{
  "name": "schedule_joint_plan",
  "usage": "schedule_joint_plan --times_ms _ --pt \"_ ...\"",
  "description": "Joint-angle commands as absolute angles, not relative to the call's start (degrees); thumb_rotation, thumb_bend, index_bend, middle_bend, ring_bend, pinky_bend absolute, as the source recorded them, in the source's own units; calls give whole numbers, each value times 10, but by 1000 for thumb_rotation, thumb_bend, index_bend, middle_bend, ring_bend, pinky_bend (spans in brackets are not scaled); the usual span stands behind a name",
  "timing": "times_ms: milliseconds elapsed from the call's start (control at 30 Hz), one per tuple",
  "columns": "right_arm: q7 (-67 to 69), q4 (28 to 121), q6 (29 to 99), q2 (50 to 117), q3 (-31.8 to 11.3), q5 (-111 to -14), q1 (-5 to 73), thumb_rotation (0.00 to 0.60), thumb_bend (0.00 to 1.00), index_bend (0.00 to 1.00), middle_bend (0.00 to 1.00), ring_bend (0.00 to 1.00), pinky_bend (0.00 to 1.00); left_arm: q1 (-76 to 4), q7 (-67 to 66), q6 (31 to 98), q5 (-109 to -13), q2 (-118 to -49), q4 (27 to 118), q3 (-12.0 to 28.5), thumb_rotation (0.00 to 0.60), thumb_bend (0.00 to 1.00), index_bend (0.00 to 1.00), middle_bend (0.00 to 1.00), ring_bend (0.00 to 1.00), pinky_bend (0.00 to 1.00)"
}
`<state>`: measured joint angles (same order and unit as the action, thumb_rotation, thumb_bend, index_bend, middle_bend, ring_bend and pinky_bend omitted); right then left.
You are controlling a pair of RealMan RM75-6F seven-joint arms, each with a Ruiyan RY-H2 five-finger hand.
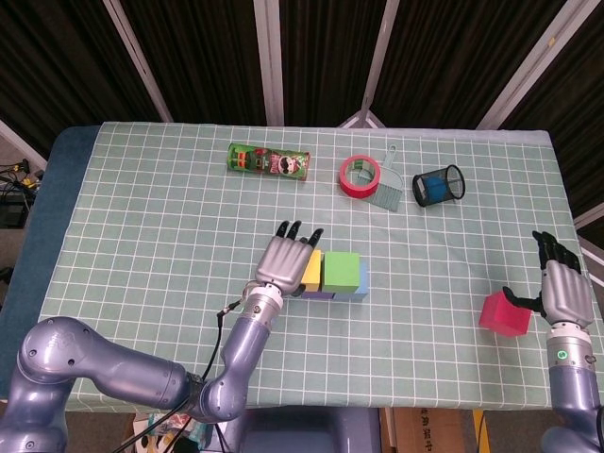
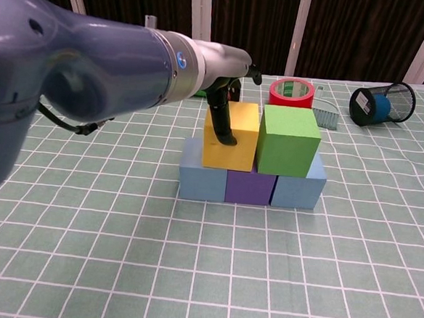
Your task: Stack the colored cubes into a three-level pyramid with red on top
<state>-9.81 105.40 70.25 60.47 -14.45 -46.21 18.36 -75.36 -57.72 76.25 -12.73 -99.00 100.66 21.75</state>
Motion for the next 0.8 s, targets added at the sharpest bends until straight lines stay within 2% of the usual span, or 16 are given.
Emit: schedule_joint_plan --times_ms 33,800 --pt "-99 1053 701 605 -144 -461 184 600 270 0 20 0 0 -753 -577 762 -129 -991 1006 218 600 392 0 398 10 0" --pt "-100 1052 700 606 -143 -459 185 600 270 0 20 0 0 -751 -578 759 -135 -1005 995 225 600 392 0 398 10 0"
